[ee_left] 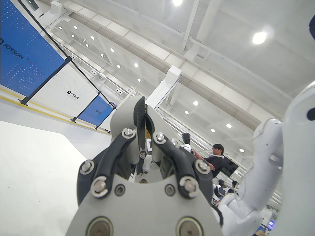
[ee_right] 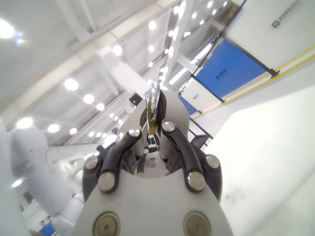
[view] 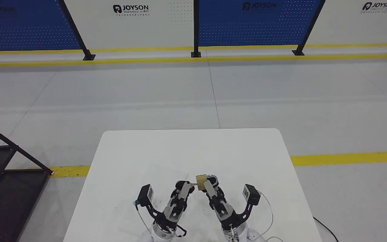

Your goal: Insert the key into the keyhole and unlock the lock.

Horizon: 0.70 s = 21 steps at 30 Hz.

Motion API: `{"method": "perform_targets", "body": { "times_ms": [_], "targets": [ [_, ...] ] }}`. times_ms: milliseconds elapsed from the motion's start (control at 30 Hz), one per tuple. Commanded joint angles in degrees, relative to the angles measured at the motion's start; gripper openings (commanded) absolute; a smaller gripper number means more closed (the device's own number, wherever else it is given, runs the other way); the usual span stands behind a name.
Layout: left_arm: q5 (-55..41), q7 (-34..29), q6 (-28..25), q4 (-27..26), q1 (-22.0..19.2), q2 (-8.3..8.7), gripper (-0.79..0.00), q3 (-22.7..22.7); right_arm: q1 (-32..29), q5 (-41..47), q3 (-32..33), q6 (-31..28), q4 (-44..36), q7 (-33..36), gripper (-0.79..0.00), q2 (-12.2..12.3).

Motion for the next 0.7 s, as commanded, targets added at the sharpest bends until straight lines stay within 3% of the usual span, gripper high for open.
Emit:
{"method": "perform_targets", "body": {
  "times_ms": [0,167,233,300,400,500,667],
  "targets": [
    [0.2,0.0,0.0,0.0,0.0,-0.05,-0.785,0.0,-0.1,-0.1,0.1,0.2,-0.1,0.3,-0.785,0.0],
    [0.7,0.0,-0.1,0.0,0.2,-0.12,-0.767,-0.1,-0.4,-0.2,0.2,0.1,-0.3,0.8,-0.785,-0.1],
    [0.8,-0.1,-0.1,0.0,0.2,-0.13,-0.628,-0.2,-0.4,-0.2,0.2,0.1,-0.3,1.0,-0.785,-0.1],
    [0.9,-0.2,-0.3,0.0,0.3,-0.15,-0.539,-0.2,-0.4,-0.1,0.3,0.2,-0.3,1.3,-0.785,-0.2],
    [0.9,-0.2,-0.6,-0.1,0.4,-0.15,-0.489,-0.4,-0.4,0.1,0.5,0.1,-0.3,1.4,-0.785,-0.2],
    [1.0,-0.1,-1.1,-0.2,0.7,-0.05,-0.480,-1.0,-0.5,0.4,0.9,-0.2,-0.4,1.5,-0.785,-0.2],
    [1.4,-0.6,-2.1,-0.5,1.3,0.23,-0.554,-2.3,-0.9,0.8,1.8,-0.6,-0.8,1.8,-0.785,-0.1]
  ]
}}
